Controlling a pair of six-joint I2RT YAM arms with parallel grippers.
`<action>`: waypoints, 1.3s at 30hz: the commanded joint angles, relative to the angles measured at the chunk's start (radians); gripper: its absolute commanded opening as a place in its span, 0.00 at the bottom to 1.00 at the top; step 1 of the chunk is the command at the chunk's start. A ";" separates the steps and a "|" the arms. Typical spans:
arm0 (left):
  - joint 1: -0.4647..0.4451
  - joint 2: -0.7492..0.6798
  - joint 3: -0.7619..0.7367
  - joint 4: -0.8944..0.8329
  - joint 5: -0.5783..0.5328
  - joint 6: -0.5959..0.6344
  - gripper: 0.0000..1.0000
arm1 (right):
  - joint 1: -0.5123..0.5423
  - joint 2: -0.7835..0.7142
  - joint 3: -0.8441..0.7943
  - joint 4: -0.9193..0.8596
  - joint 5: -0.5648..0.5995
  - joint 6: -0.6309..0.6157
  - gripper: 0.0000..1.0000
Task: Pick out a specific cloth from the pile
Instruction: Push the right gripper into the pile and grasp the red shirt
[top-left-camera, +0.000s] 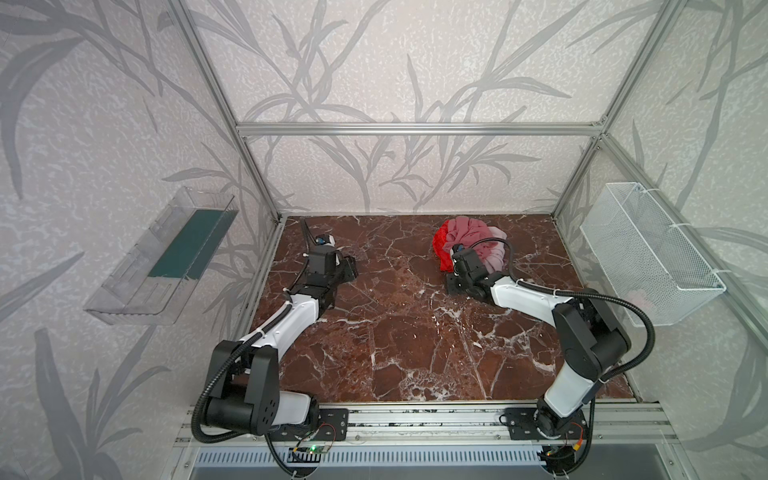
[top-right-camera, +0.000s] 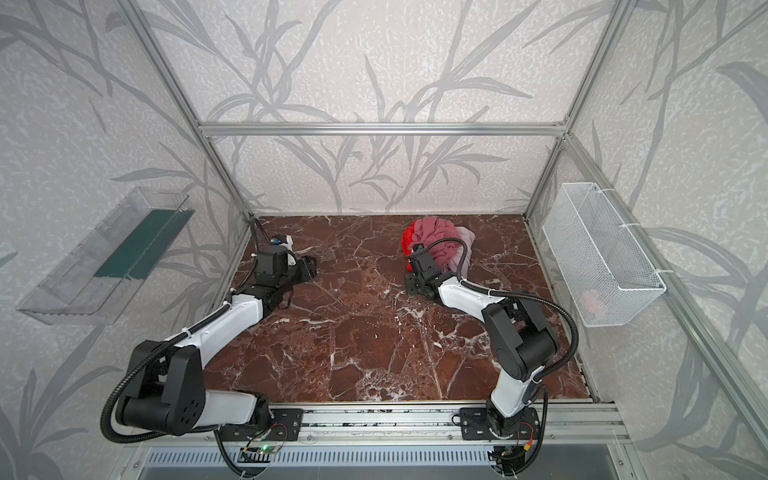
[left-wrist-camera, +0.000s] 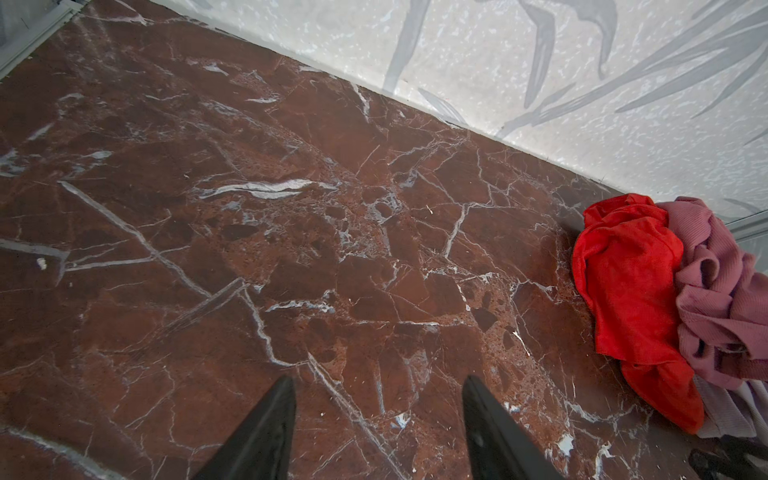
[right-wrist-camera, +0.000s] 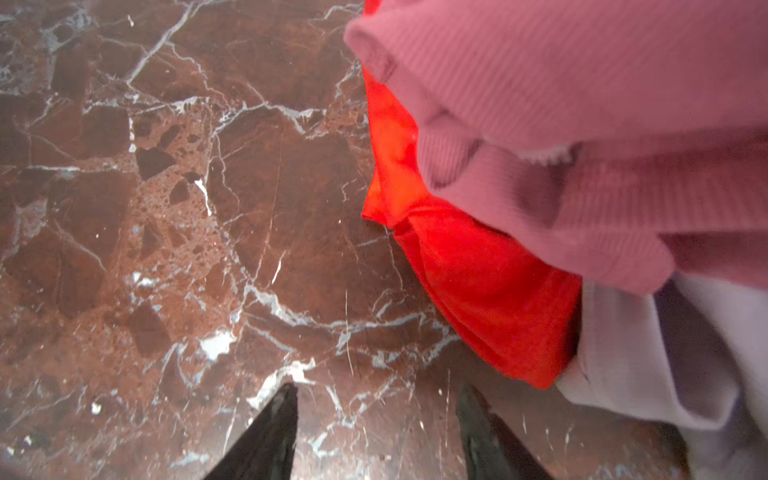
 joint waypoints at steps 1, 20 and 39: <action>0.000 -0.014 0.020 -0.008 -0.010 0.004 0.62 | -0.014 0.045 0.047 0.040 0.043 0.050 0.62; 0.000 -0.006 0.023 -0.011 -0.045 0.038 0.62 | -0.039 0.214 0.226 -0.033 0.227 0.115 0.61; 0.002 -0.011 0.023 -0.011 -0.058 0.048 0.62 | -0.043 0.286 0.343 -0.179 0.318 0.116 0.00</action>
